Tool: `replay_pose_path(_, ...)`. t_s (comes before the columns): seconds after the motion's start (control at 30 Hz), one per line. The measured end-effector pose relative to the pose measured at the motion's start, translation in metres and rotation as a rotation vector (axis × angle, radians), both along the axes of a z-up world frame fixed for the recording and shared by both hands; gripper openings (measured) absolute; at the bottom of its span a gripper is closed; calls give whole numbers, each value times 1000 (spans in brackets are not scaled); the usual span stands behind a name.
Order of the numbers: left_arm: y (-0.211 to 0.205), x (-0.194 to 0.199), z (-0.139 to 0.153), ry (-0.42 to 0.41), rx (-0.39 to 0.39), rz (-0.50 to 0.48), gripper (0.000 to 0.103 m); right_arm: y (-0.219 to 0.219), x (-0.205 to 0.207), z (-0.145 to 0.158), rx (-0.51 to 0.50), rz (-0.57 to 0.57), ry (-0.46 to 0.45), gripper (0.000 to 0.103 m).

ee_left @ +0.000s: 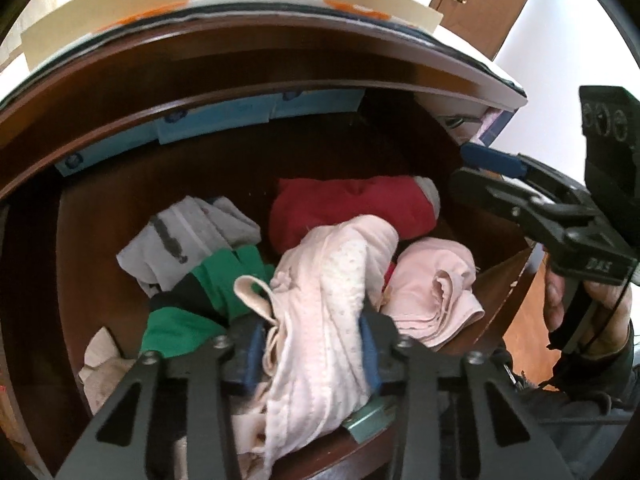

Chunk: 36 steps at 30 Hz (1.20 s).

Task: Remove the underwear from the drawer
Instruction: 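Grasp pale pink dotted garment with left tool while right tool grasps dark red garment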

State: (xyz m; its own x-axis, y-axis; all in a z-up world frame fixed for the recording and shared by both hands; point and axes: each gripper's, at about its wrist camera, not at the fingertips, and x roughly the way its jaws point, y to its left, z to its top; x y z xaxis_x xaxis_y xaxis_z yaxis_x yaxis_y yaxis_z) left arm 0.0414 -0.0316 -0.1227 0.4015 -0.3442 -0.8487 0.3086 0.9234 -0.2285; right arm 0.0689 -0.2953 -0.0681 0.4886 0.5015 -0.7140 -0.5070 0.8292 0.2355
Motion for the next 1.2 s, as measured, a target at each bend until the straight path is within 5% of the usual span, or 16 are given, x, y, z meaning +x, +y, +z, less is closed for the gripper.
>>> replay_pose_path(0.4, 34, -7, 38, -161, -65, 118, 33, 6, 14, -7, -125, 45, -2, 80)
replay_pose_path(0.8, 55, -7, 30, -218, -66, 205, 33, 63, 17, -11, -367, 278, -35, 80)
replay_pose_path(1.2, 62, -5, 24, -208, -91, 216, 33, 96, 43, -40, -443, 394, 138, 80)
